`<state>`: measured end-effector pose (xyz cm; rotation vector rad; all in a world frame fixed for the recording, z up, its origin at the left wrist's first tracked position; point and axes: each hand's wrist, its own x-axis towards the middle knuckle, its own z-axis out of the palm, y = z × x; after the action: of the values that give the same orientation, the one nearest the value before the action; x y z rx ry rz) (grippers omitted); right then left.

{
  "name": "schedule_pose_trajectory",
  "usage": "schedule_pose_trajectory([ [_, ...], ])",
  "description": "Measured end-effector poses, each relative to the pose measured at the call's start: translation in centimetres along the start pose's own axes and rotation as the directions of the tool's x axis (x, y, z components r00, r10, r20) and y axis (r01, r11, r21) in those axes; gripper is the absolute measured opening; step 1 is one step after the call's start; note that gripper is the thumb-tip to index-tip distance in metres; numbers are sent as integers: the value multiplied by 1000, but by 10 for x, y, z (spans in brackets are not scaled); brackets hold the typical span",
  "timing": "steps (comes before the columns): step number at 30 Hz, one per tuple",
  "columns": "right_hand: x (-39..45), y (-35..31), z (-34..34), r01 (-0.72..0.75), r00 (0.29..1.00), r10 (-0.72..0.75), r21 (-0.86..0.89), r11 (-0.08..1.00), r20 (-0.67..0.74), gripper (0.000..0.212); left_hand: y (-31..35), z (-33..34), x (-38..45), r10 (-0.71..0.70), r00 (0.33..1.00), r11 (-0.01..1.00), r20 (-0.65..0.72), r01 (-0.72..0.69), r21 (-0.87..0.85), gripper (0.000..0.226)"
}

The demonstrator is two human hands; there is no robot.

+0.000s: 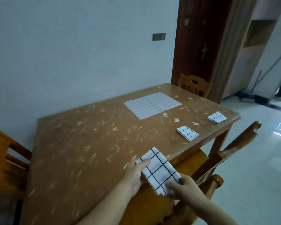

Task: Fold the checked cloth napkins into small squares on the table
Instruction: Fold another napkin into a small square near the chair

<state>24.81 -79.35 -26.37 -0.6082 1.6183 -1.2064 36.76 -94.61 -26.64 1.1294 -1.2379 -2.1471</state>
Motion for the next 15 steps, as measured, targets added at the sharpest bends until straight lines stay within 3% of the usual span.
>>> schedule_pose_trajectory([
  [3,17,-10,-21,-7,983,21,72,997,-184,10,2,2,16,-4,1000,995,29,1,104,22],
  [6,41,-21,-39,-17,949,23,21,1000,-316,9,3,3,41,-70,991,984,116,49,172,14],
  [15,105,-11,-68,-71,926,-13,-208,976,-377,7,-30,12,96,-186,978,968,91,167,187,21],
])
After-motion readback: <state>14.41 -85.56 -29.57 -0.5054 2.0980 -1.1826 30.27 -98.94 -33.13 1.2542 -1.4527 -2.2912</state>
